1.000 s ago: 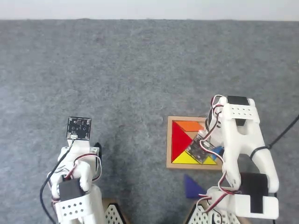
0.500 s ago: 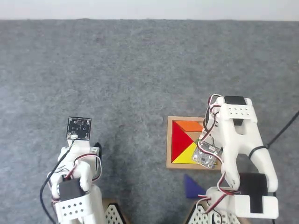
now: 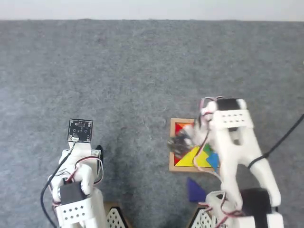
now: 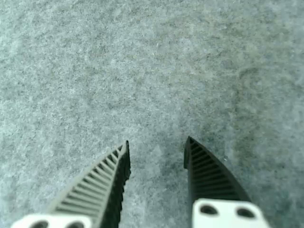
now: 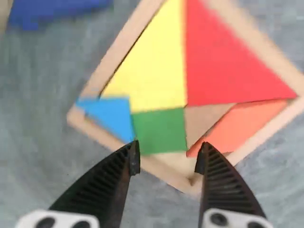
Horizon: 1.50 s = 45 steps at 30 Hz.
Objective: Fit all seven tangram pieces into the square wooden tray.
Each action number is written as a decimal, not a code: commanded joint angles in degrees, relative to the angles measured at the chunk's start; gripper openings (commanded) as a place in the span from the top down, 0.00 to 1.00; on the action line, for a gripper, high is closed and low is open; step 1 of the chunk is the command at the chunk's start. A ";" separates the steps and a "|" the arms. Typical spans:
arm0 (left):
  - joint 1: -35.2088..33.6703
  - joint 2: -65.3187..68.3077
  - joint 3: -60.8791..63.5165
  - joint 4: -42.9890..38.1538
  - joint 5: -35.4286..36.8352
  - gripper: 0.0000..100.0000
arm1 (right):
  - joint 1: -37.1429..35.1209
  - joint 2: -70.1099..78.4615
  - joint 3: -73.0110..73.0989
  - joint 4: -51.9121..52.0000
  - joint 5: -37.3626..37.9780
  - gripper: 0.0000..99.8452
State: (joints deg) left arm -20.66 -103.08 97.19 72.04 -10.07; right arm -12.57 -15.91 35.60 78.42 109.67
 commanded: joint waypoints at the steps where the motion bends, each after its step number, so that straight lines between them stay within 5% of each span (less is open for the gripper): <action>1: 0.26 -1.14 -0.84 0.35 0.62 0.82 | -2.86 -3.21 0.97 0.13 -17.41 0.81; 12: 0.26 -1.14 -0.84 0.35 0.62 0.82 | 6.64 -2.86 12.66 -11.47 -21.19 0.81; 30: 0.26 -1.14 -0.84 0.35 0.62 0.82 | 7.87 -5.93 16.44 -19.03 -22.24 0.81; 38: 0.26 -1.14 -0.84 0.35 0.62 0.82 | 9.10 -25.27 10.99 -9.36 -36.48 0.81; 45: 0.26 -1.14 -0.84 0.35 0.62 0.82 | 18.95 -36.88 12.75 -1.45 -54.77 0.81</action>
State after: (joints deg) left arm -20.66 -103.08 97.19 72.04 -10.07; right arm 1.67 -48.62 49.67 74.29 62.73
